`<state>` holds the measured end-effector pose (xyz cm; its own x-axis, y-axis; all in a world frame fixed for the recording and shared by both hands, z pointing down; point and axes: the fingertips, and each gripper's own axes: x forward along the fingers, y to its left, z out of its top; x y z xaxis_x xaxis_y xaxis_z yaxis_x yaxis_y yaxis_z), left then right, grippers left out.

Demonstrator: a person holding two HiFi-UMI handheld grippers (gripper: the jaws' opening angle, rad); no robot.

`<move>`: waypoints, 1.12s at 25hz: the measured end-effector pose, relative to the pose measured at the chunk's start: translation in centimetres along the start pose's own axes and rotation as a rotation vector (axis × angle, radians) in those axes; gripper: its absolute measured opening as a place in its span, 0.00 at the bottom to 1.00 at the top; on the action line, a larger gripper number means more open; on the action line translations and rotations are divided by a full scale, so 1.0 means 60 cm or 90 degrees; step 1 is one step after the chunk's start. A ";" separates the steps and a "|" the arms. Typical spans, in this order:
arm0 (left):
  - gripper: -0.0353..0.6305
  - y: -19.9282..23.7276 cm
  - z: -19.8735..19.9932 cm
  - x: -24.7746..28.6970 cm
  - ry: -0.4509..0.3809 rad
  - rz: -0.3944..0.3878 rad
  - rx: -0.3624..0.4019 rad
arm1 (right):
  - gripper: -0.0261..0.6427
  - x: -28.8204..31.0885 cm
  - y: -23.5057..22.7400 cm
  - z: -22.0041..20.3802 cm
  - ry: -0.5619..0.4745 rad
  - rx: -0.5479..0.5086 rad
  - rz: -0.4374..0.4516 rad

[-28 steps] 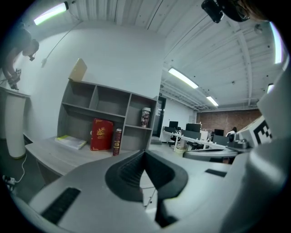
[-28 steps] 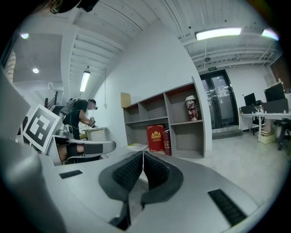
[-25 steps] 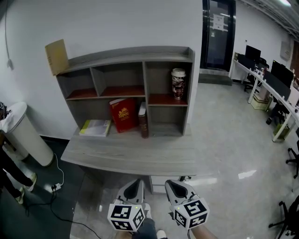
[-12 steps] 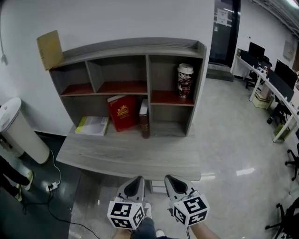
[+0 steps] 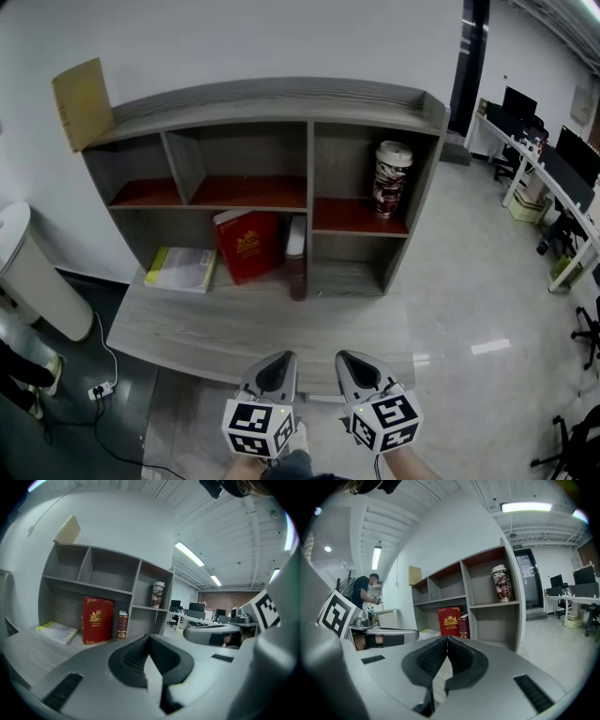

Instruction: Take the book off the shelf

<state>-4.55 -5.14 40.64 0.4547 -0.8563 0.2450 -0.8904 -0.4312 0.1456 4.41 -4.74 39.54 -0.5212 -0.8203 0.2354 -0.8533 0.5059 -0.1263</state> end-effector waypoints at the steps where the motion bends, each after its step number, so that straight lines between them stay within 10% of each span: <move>1: 0.07 0.008 0.002 0.010 0.003 -0.002 0.001 | 0.05 0.012 -0.003 0.003 0.001 0.003 -0.002; 28: 0.09 0.128 0.030 0.196 0.056 -0.041 0.022 | 0.05 0.185 -0.076 0.039 0.028 0.018 -0.071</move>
<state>-6.06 -19.03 42.93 0.5094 -0.7992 0.3191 -0.8589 -0.4951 0.1309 2.49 -16.78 40.45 -0.4223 -0.8583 0.2915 -0.9064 0.4041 -0.1234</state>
